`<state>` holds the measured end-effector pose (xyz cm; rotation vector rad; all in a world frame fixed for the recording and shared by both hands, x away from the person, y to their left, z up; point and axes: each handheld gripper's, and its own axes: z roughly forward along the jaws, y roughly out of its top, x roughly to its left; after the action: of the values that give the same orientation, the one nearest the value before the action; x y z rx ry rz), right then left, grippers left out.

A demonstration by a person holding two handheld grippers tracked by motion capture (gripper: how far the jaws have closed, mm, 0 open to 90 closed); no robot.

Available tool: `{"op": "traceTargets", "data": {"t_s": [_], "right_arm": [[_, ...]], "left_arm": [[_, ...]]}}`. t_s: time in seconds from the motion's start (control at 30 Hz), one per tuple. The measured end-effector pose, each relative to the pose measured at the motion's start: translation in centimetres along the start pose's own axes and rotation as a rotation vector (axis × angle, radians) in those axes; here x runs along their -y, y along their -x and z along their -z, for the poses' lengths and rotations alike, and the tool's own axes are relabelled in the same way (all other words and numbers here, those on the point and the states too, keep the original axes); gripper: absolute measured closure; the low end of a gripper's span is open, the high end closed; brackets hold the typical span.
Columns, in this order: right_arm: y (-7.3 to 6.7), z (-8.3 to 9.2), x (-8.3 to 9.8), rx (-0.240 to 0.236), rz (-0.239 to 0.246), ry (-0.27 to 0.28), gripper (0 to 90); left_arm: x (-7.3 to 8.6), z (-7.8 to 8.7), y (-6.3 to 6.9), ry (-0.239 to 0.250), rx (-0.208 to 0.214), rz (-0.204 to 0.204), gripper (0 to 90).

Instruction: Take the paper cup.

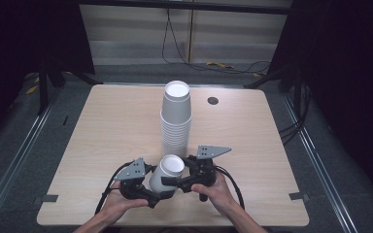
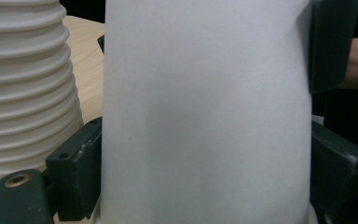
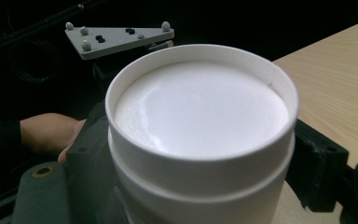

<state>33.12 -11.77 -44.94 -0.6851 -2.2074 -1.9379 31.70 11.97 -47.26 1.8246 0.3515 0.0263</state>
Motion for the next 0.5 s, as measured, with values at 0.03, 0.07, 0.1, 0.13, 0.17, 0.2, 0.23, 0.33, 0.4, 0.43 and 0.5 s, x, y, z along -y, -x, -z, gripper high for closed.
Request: {"op": "traceTargets", "data": {"t_s": [0.03, 0.07, 0.1, 0.13, 0.17, 0.2, 0.23, 0.33, 0.4, 0.43, 0.5], "right_arm": [[-0.03, 0.01, -0.01, 0.000, 0.001, 0.000, 21.1], [-0.06, 0.03, -0.02, -0.001, 0.000, -0.004, 21.2], [-0.06, 0.03, -0.02, -0.001, 0.000, -0.004, 21.2], [-0.06, 0.04, -0.02, -0.003, 0.000, -0.007, 21.1], [-0.05, 0.06, -0.02, -0.004, 0.000, -0.010, 21.0], [-0.06, 0.06, -0.01, -0.005, -0.004, -0.013, 20.9], [-0.05, 0.07, 0.00, -0.007, -0.011, -0.013, 20.8], [0.02, 0.05, 0.00, -0.011, -0.021, -0.019, 20.5], [0.01, 0.00, 0.05, -0.013, -0.018, -0.031, 20.0], [0.01, 0.00, 0.05, -0.013, -0.018, -0.031, 20.0], [-0.04, 0.03, 0.02, -0.009, -0.014, -0.037, 18.4]], "left_arm": [[-0.02, 0.04, 0.01, -0.002, 0.001, -0.004, 12.3], [-0.05, 0.10, -0.01, -0.008, -0.001, -0.011, 13.1], [-0.07, 0.14, -0.02, -0.010, 0.002, -0.020, 13.1], [-0.10, 0.14, 0.02, -0.011, 0.003, -0.023, 13.4], [-0.14, 0.18, 0.02, -0.018, 0.005, -0.030, 13.9], [-0.20, 0.26, 0.01, -0.026, 0.004, -0.031, 14.1], [-0.25, 0.34, -0.05, -0.030, 0.008, -0.038, 14.4], [-0.32, 0.40, -0.03, -0.046, 0.009, -0.047, 15.0], [-0.34, 0.32, -0.01, -0.055, 0.011, -0.051, 15.5], [-0.35, 0.33, -0.03, -0.060, 0.012, -0.052, 15.5], [-0.40, 0.38, -0.05, -0.065, 0.015, -0.051, 15.8]]}}
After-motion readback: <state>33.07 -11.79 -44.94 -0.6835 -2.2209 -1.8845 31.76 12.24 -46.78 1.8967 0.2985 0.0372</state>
